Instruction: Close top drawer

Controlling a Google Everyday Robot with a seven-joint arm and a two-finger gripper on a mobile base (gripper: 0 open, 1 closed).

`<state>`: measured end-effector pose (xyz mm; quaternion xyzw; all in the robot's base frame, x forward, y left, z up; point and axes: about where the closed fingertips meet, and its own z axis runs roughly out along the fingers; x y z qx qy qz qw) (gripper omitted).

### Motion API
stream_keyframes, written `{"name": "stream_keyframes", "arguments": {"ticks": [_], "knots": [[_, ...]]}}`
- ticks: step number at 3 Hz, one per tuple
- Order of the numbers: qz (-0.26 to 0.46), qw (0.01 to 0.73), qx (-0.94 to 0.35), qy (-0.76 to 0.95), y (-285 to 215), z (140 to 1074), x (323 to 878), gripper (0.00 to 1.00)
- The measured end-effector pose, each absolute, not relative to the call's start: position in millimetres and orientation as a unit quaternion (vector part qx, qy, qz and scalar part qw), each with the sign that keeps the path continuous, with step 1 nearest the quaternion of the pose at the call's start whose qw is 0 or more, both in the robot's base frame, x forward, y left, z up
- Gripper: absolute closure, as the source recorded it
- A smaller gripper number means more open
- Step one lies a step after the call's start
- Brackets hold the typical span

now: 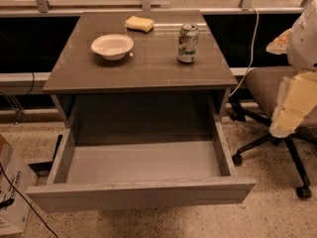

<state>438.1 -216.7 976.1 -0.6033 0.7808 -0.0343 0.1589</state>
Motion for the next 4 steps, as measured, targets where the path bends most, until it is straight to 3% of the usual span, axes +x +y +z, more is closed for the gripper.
{"name": "stream_keyframes", "arguments": {"ticks": [1, 4], "knots": [[-0.034, 0.159, -0.603, 0.781, -216.7, 976.1, 438.1, 0.00], [-0.011, 0.114, -0.595, 0.795, -211.2, 921.0, 426.1, 0.70]]}}
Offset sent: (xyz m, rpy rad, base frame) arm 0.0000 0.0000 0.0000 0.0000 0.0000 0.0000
